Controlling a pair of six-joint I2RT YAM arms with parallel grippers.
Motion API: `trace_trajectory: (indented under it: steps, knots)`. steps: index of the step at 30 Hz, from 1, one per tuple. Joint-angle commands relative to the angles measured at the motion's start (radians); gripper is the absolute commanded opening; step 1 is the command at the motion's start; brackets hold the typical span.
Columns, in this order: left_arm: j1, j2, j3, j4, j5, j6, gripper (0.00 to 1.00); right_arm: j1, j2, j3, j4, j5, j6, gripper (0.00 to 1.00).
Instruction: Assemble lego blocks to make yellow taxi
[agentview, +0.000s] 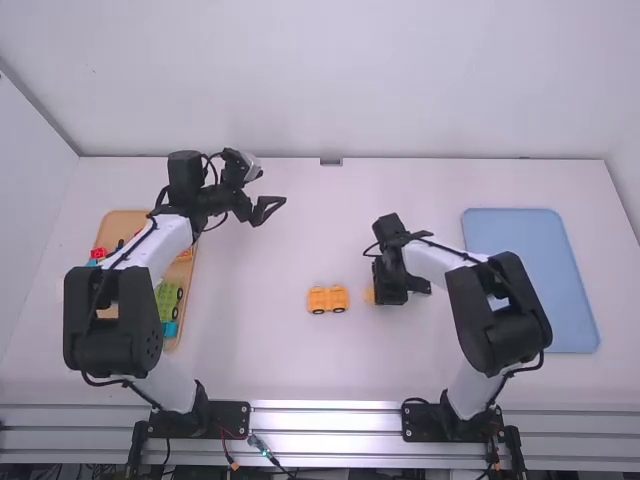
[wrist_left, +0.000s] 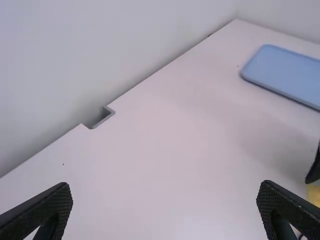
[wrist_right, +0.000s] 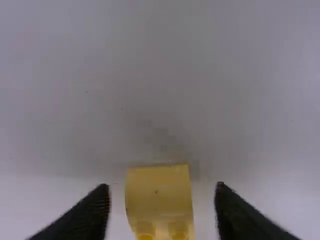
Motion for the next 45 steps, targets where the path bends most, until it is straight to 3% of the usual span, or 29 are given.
trace_trajectory:
  steps: [1, 7, 12, 16, 21, 24, 26, 29, 37, 40, 45]
  knots:
    - [-0.007, 0.006, 0.000, -0.002, 0.015, -0.002, 0.99, 0.002, -0.013, -0.005, -0.004, 0.013, 0.018, 0.79]
    - [-0.015, 0.006, 0.000, 0.000, 0.015, -0.003, 0.99, 0.002, -0.013, -0.002, 0.018, 0.009, -0.065, 0.99]
    - [-0.015, 0.006, 0.000, -0.001, 0.015, -0.002, 0.99, -0.010, -0.013, 0.050, -0.045, -0.004, -0.165, 0.97]
    - [-0.015, 0.006, 0.000, -0.005, 0.014, -0.003, 0.99, -0.039, -0.013, 0.162, -0.168, -0.041, -0.332, 0.99]
    - [-0.015, 0.006, 0.000, -0.016, 0.014, -0.002, 0.99, -0.105, -0.013, 0.353, -0.319, -0.120, -0.765, 0.99]
    - [-0.015, 0.006, 0.000, -0.020, 0.014, -0.002, 0.99, -0.133, -0.013, 0.454, -0.346, -0.161, -1.191, 0.99]
    - [-0.014, 0.006, 0.000, -0.024, 0.015, -0.002, 0.99, -0.146, -0.013, 0.537, -0.379, -0.209, -1.669, 0.99]
    - [-0.015, 0.006, 0.000, -0.031, 0.015, 0.026, 0.99, -0.149, -0.013, 0.603, -0.419, -0.153, -2.048, 0.99]
    - [-0.015, 0.006, 0.000, -0.061, 0.039, 0.059, 0.99, -0.149, -0.013, 0.631, -0.240, 0.041, -2.468, 0.99]
    - [-0.015, 0.006, 0.000, -0.081, 0.107, 0.078, 0.99, -0.140, -0.013, 0.630, -0.180, -0.003, -2.546, 0.99]
    - [-0.038, 0.006, 0.000, -0.207, 0.254, 0.344, 0.99, -0.134, -0.013, 0.619, -0.301, -0.306, -2.864, 0.99]
